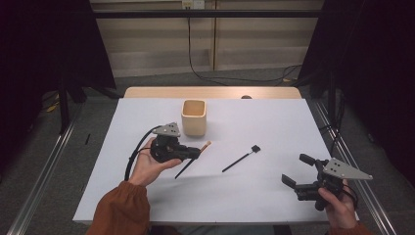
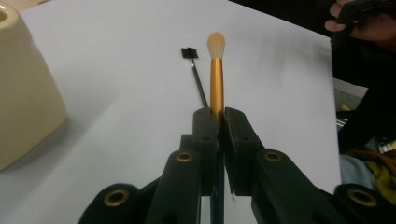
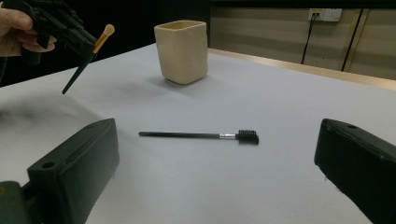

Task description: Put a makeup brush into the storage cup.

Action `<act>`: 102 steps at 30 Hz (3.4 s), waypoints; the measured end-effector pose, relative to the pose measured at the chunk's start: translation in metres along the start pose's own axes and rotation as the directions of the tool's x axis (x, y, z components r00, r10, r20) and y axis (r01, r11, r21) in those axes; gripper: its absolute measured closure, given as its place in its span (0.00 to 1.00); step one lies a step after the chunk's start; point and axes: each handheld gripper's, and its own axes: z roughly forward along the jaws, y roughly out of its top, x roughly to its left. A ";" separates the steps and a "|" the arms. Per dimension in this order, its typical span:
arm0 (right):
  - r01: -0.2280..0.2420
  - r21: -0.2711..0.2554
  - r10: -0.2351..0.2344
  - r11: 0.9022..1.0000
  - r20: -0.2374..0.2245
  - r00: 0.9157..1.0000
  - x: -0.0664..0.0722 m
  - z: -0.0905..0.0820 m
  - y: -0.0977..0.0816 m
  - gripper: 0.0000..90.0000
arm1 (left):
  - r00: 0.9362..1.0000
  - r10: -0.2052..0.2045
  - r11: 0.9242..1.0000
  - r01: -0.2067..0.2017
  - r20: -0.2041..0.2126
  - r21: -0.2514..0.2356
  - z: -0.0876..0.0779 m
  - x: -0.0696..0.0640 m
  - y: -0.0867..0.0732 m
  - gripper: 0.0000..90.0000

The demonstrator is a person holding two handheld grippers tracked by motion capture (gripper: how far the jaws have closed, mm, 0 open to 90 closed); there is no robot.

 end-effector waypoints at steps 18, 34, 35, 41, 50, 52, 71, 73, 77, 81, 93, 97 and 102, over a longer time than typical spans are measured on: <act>0.002 -0.002 -0.002 1.000 0.003 1.000 0.000 0.000 0.000 0.00 | 0.991 -0.046 0.979 0.019 -0.129 -0.205 -0.017 0.003 0.005 0.93; -0.010 -0.027 0.010 1.000 0.003 1.000 0.000 -0.001 0.000 0.00 | 0.990 -0.029 0.962 -0.011 -0.142 -0.275 -0.023 0.001 0.013 0.93; -0.015 -0.028 0.015 0.999 0.005 1.000 0.001 -0.001 0.001 0.00 | 0.989 -0.031 0.960 -0.011 -0.143 -0.280 -0.024 0.001 0.015 0.93; -0.019 -0.036 0.019 0.999 0.008 1.000 0.001 -0.001 0.001 0.00 | 0.987 -0.026 0.953 -0.023 -0.156 -0.302 -0.028 0.003 0.022 0.93; -0.009 -0.034 0.010 0.999 0.008 1.000 0.001 -0.001 0.001 0.00 | 0.986 -0.015 0.945 -0.040 -0.164 -0.325 -0.028 0.009 0.035 0.93; -0.011 -0.034 0.011 0.999 0.009 1.000 0.001 -0.001 0.001 0.00 | 0.986 -0.019 0.940 -0.039 -0.165 -0.339 -0.029 0.009 0.038 0.93; -0.013 -0.033 0.014 0.999 0.007 1.000 0.001 -0.001 0.001 0.00 | 0.974 -0.009 0.917 -0.082 -0.225 -0.391 -0.038 0.020 0.068 0.93; -0.013 -0.033 0.014 0.999 0.005 1.000 0.001 -0.001 0.001 0.00 | 0.974 -0.004 0.916 -0.087 -0.225 -0.392 -0.038 0.020 0.071 0.93; -0.015 -0.038 0.015 0.999 0.006 1.000 0.001 -0.001 0.001 0.00 | 0.971 0.001 0.917 -0.096 -0.238 -0.387 -0.037 0.023 0.077 0.93; -0.012 -0.035 0.013 0.999 0.005 1.000 0.002 -0.001 0.001 0.00 | 0.971 -0.001 0.916 -0.095 -0.240 -0.390 -0.037 0.028 0.079 0.93; -0.013 -0.034 0.013 0.999 0.003 1.000 0.001 0.000 0.001 0.00 | 0.959 -0.033 0.917 -0.083 -0.283 -0.389 -0.036 0.044 0.089 0.93; -0.014 -0.035 0.014 0.999 0.002 1.000 0.001 0.000 0.001 0.00 | 0.958 -0.050 0.915 -0.070 -0.284 -0.398 -0.036 0.051 0.092 0.93; -0.014 -0.037 0.014 0.999 0.000 1.000 0.001 0.000 0.001 0.00 | 0.955 -0.065 0.913 -0.060 -0.290 -0.403 -0.032 0.060 0.095 0.93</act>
